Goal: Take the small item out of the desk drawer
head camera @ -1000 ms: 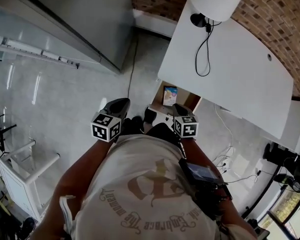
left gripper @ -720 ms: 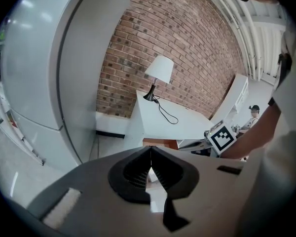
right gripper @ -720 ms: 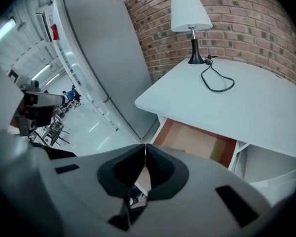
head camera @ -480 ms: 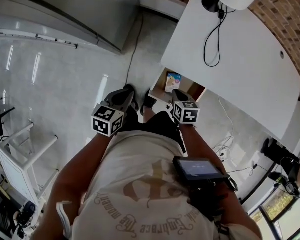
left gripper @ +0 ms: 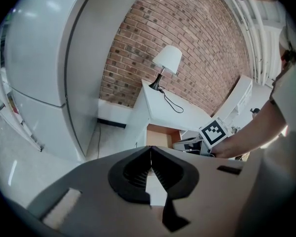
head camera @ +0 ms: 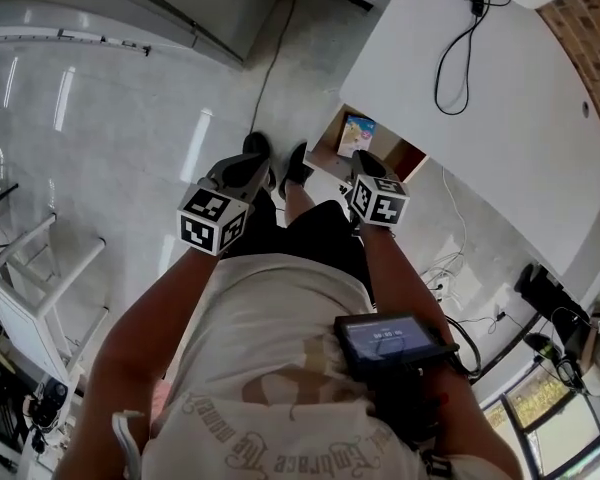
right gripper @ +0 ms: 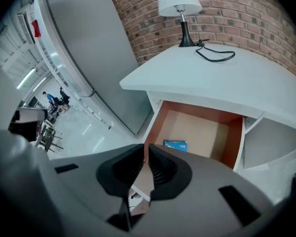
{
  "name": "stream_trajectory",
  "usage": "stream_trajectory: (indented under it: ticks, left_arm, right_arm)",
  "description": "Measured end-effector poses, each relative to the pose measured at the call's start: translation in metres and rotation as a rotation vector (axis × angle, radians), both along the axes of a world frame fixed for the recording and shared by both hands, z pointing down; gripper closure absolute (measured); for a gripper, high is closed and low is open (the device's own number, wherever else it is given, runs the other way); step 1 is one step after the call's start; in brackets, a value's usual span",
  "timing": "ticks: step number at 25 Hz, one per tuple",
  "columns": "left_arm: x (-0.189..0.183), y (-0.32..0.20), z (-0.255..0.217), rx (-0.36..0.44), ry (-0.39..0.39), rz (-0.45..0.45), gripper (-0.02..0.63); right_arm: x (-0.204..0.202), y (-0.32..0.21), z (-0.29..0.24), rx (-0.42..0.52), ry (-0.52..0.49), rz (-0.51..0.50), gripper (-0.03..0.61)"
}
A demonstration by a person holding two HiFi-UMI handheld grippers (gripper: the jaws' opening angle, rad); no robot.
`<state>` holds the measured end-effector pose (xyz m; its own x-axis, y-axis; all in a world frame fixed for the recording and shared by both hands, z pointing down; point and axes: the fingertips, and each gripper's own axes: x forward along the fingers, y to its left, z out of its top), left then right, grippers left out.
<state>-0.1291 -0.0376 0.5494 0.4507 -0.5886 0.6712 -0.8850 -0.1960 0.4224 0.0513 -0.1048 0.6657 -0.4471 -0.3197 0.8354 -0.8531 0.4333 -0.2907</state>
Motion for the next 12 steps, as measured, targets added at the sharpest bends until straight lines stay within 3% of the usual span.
stream_trajectory:
  ticks: [12]
  left_arm:
    - [0.010,0.000,0.020,-0.007,0.002,-0.005,0.607]
  right_arm:
    - [0.008,-0.010,0.047,-0.063,0.066,0.036,0.357]
